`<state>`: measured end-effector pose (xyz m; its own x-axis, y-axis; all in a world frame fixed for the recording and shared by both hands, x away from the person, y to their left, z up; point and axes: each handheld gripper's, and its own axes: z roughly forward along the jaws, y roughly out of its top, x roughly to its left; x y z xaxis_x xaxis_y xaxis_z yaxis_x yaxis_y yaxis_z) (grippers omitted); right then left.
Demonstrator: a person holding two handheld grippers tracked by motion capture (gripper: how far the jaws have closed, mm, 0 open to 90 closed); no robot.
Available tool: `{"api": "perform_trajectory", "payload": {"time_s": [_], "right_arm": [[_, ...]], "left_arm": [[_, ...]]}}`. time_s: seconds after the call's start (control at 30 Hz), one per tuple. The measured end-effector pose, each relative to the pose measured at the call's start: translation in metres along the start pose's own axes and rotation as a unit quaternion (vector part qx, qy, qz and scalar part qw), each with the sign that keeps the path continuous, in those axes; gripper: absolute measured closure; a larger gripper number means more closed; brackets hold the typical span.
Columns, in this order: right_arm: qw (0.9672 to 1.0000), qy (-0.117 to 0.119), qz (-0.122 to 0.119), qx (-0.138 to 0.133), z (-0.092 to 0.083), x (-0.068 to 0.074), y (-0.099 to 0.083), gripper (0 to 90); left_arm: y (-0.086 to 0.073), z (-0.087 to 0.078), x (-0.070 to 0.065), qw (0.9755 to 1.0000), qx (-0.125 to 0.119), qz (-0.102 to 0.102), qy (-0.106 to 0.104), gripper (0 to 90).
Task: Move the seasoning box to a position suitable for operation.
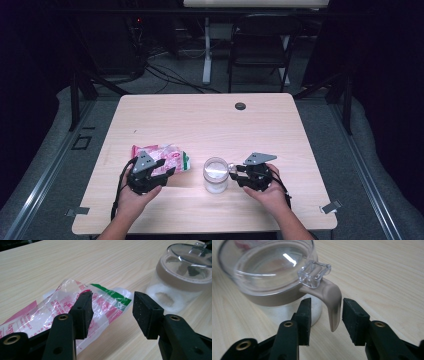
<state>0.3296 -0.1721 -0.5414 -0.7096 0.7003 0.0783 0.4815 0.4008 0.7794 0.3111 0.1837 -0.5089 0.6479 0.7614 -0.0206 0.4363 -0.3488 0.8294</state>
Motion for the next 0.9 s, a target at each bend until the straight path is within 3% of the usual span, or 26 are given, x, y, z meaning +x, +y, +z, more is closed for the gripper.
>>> {"api": "perform_trajectory", "payload": {"time_s": [0.13, 0.27, 0.37, 0.43, 0.57, 0.63, 0.7, 0.77, 0.9], "right_arm": [[0.9999, -0.004, -0.001, -0.012, -0.009, 0.003, -0.002, 55.9], [0.9992, -0.031, -0.007, -0.025, -0.027, 0.005, 0.001, 51.6], [0.9982, -0.042, -0.014, -0.04, -0.042, 0.009, 0.008, 52.5], [0.9975, -0.048, -0.02, -0.048, -0.051, 0.012, 0.015, 54.4], [0.9975, -0.042, -0.018, -0.054, -0.061, 0.018, 0.035, 53.0], [0.998, -0.043, -0.008, -0.045, -0.062, 0.019, 0.047, 48.1], [0.9976, -0.043, 0.0, -0.055, -0.063, 0.02, 0.055, 45.9], [0.9967, -0.043, 0.009, -0.068, -0.064, 0.019, 0.064, 41.7], [0.9968, -0.045, 0.04, -0.053, -0.059, 0.015, 0.073, 36.8]], "left_arm": [[0.005, 0.001, 0.0, 1.0, 0.0, 0.004, -0.009, 52.1], [0.012, 0.001, -0.001, 0.9996, -0.006, 0.0, -0.027, 52.7], [0.02, -0.002, -0.003, 0.9995, -0.014, 0.002, -0.027, 51.8], [0.028, -0.006, -0.003, 0.9992, -0.027, -0.01, -0.027, 50.5], [0.044, -0.006, -0.001, 0.9957, -0.044, -0.053, -0.063, 47.4], [0.051, -0.003, -0.001, 0.996, -0.038, -0.056, -0.059, 45.5], [0.056, 0.0, -0.003, 0.9967, -0.029, -0.055, -0.052, 44.5], [0.059, 0.004, -0.004, 0.9957, -0.032, -0.061, -0.061, 43.7], [0.065, 0.014, -0.009, 0.9949, -0.027, -0.062, -0.075, 44.9]]}}
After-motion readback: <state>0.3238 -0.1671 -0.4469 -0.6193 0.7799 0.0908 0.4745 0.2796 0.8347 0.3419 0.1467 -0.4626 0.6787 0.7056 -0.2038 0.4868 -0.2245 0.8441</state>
